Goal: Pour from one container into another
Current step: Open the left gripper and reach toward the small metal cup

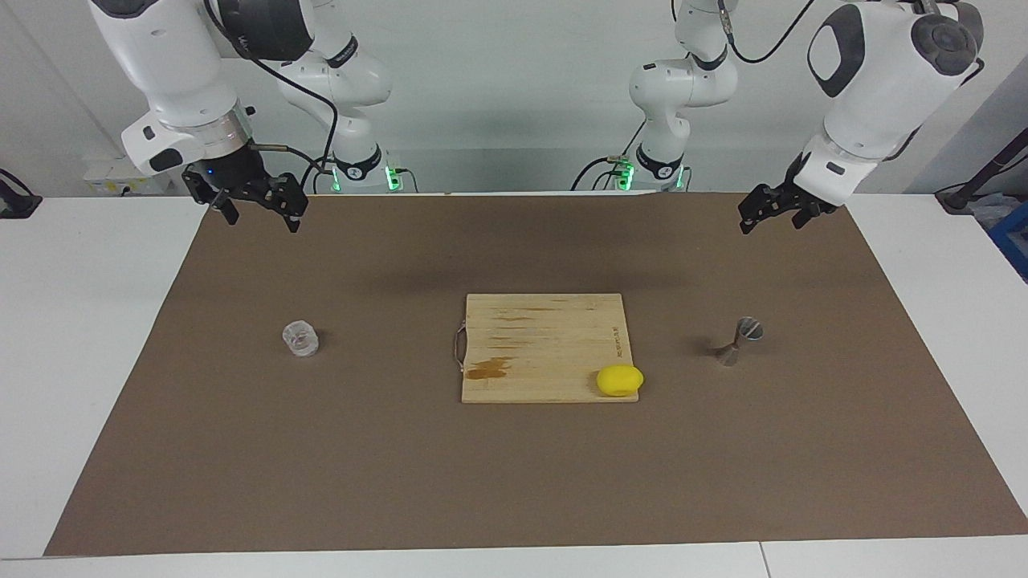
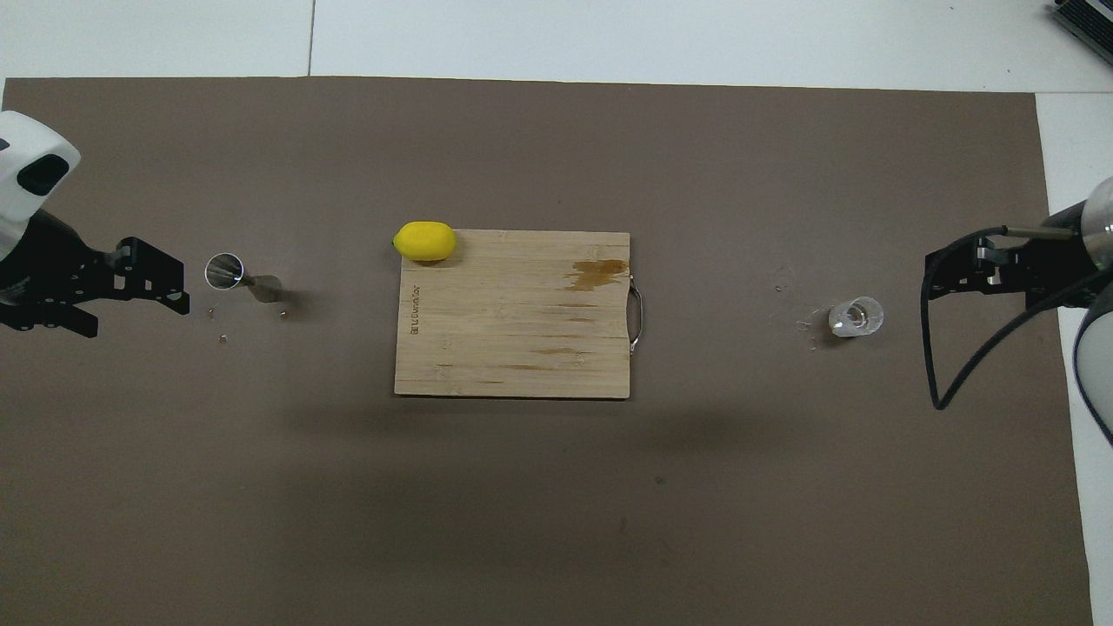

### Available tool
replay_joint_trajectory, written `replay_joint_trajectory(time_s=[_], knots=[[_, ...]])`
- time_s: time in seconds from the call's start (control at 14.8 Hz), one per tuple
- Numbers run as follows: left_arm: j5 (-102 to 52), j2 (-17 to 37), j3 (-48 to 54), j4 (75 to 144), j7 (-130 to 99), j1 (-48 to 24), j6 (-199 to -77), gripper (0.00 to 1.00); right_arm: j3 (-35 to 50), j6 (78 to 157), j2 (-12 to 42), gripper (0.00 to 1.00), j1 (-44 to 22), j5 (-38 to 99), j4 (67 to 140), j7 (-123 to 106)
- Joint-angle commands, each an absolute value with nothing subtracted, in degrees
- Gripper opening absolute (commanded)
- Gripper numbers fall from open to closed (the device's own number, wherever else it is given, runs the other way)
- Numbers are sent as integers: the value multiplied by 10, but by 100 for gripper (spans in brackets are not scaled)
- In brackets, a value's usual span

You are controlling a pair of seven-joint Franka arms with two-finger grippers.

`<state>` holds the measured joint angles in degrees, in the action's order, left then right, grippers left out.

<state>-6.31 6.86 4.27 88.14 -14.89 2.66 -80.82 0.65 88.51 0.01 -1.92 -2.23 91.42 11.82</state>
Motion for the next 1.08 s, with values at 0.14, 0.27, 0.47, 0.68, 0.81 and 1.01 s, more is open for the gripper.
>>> replay_joint_trajectory(time_s=[0.14, 0.27, 0.47, 0.68, 0.81, 1.01], knots=[[-156, 119, 39, 852, -321, 83, -790, 100, 9, 893, -10, 100, -11, -10, 926, 106], [-209, 114, 39, 886, -436, 106, -836, 100, 9, 893, -10, 100, -11, -10, 926, 106], [-269, 101, 39, 955, -526, 144, -891, 100, 9, 893, -10, 100, -11, -10, 926, 106], [-347, 77, 39, 1045, -570, 186, -960, 100, 9, 893, -10, 100, -11, -10, 926, 106], [-419, 62, 39, 1104, -571, 210, -1002, 100, 9, 893, -10, 100, -11, -10, 926, 106], [-495, 55, 39, 1145, -570, 239, -1029, 100, 9, 893, -10, 100, -11, -10, 926, 106]])
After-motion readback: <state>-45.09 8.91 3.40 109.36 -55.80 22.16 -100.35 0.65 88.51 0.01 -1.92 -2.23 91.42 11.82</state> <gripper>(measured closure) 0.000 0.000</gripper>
